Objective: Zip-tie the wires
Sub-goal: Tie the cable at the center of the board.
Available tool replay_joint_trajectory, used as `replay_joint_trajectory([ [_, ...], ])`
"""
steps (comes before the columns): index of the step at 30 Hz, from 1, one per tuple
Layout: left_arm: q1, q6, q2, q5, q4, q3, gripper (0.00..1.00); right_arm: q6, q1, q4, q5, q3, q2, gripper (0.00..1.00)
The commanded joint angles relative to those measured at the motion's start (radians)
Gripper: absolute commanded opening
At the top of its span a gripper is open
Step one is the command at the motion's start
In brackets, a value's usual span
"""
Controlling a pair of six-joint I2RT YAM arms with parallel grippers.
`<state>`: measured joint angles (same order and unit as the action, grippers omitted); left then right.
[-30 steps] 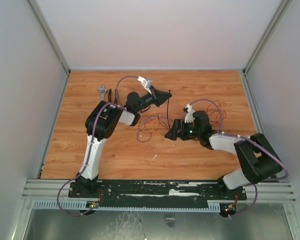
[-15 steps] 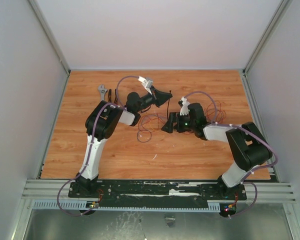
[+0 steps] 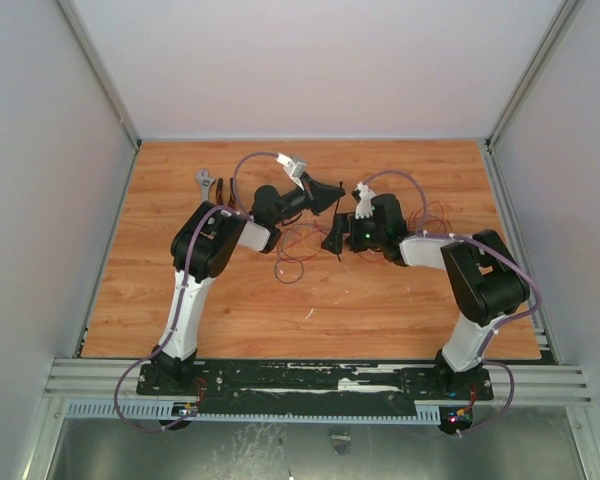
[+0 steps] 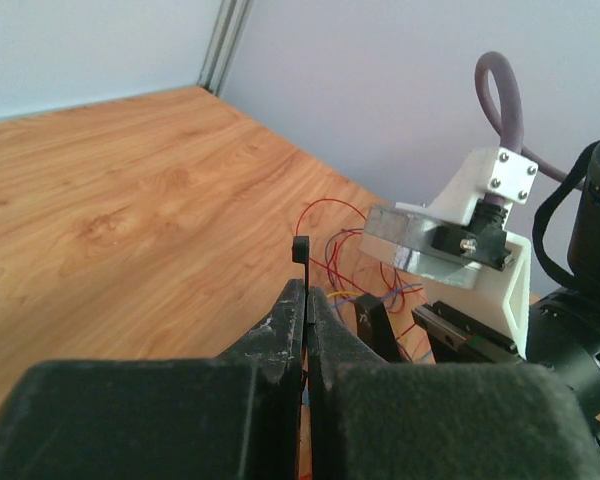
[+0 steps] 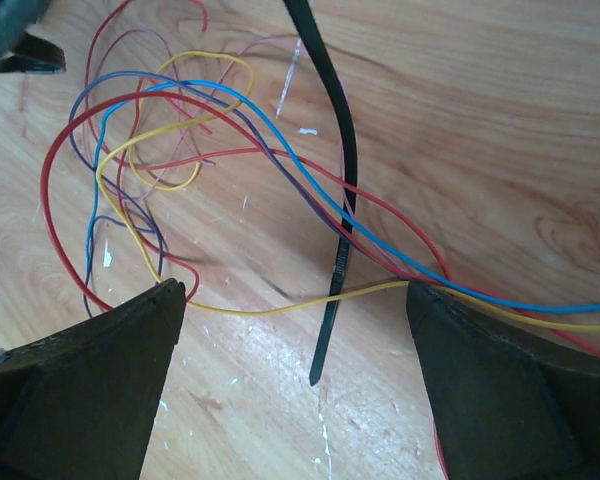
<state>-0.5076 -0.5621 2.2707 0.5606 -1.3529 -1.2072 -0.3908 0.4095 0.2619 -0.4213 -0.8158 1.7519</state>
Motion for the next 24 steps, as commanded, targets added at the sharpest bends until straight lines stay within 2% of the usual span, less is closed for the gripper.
replay_joint_trajectory([
  [1, -0.005, 0.019, -0.019, 0.004, -0.036, 0.025, 0.00, 0.036, -0.013, -0.031, 0.034, -0.032, 0.037, 0.94],
  [15, 0.026, -0.017, 0.033, -0.033, -0.008, 0.049, 0.00, 0.059, -0.015, -0.047, 0.034, -0.008, 0.026, 0.95],
  [24, 0.018, -0.047, 0.045, -0.049, -0.049, 0.082, 0.00, 0.060, -0.015, -0.059, 0.030, -0.038, 0.034, 0.95],
])
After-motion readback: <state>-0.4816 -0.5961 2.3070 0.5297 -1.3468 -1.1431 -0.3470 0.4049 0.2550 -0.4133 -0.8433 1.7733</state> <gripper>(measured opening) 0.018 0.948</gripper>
